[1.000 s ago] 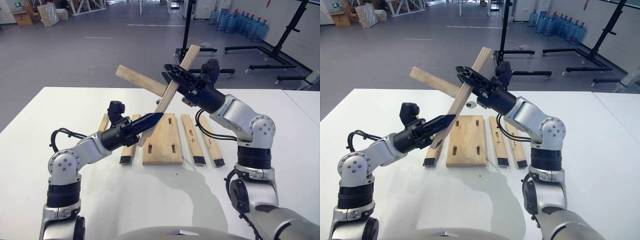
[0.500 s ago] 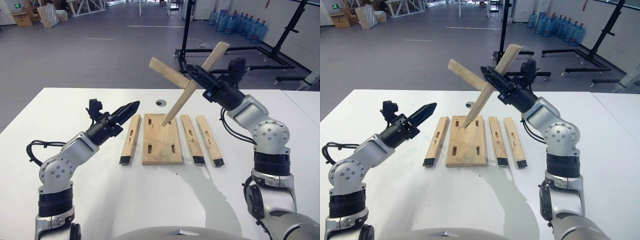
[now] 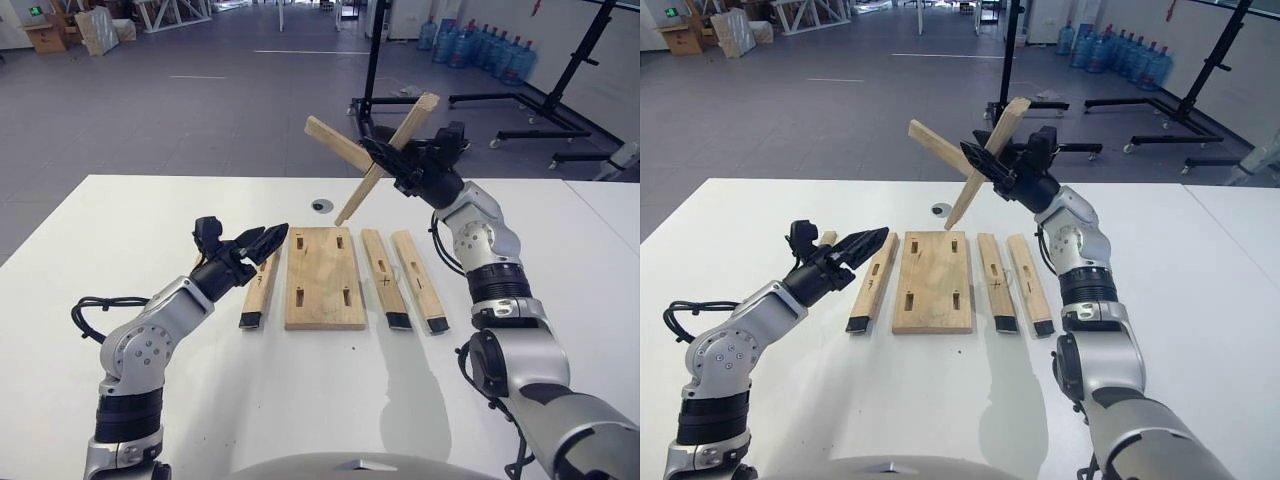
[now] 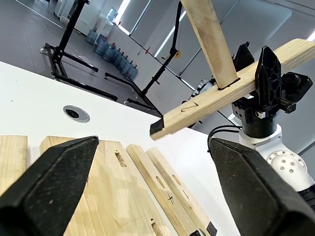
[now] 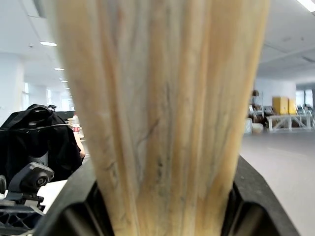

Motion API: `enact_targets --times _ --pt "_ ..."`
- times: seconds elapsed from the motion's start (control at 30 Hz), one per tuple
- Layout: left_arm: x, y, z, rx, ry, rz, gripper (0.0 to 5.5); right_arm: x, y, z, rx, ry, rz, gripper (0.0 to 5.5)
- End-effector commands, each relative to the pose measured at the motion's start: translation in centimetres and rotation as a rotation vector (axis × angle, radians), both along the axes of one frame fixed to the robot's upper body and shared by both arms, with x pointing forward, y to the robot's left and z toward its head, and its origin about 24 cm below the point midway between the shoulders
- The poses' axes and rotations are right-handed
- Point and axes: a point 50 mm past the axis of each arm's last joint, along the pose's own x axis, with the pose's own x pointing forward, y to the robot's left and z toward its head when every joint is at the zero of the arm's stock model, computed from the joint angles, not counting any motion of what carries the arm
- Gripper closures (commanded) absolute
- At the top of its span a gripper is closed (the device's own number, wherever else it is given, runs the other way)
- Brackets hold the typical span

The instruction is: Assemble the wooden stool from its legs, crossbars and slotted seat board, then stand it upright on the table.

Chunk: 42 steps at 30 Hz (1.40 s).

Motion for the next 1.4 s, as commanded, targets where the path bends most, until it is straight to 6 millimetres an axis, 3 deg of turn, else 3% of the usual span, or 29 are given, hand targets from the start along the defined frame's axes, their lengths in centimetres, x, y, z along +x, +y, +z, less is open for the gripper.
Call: enact_targets --times 0.03,0.13,0.3,0.5,0.77,1.17,1.4 --pt "-0.2 -0.2 -0.5 0.022 0.018 -0.010 1.37 0.0 0.6 0.0 -0.119 -0.185 -0.004 3.45" --pt "-0.3 -0.5 -0.7 0.029 0.026 -0.022 1.37 -0.6 1.5 -1.2 -0.200 -0.263 0.061 3.45" --pt "-0.3 -0.6 -0.9 0.043 0.033 -0.028 1.37 -0.9 2.5 -3.8 -0.312 -0.239 0.106 3.45" --pt "-0.3 -1.0 -1.0 0.049 0.039 -0.038 1.37 -0.9 1.7 -5.5 -0.444 -0.210 0.045 3.45" --pt "-0.5 -1.0 -1.3 0.049 0.050 -0.032 1.37 -0.3 1.1 -5.6 -0.361 -0.114 0.003 3.45" --pt "-0.6 -1.3 -1.3 0.047 0.056 -0.051 1.37 0.6 0.0 -2.8 -0.072 -0.133 -0.078 3.45" --pt "-0.8 -1.4 -1.4 0.049 0.061 -0.059 1.37 0.0 1.3 -4.7 -0.180 -0.116 -0.030 3.45"
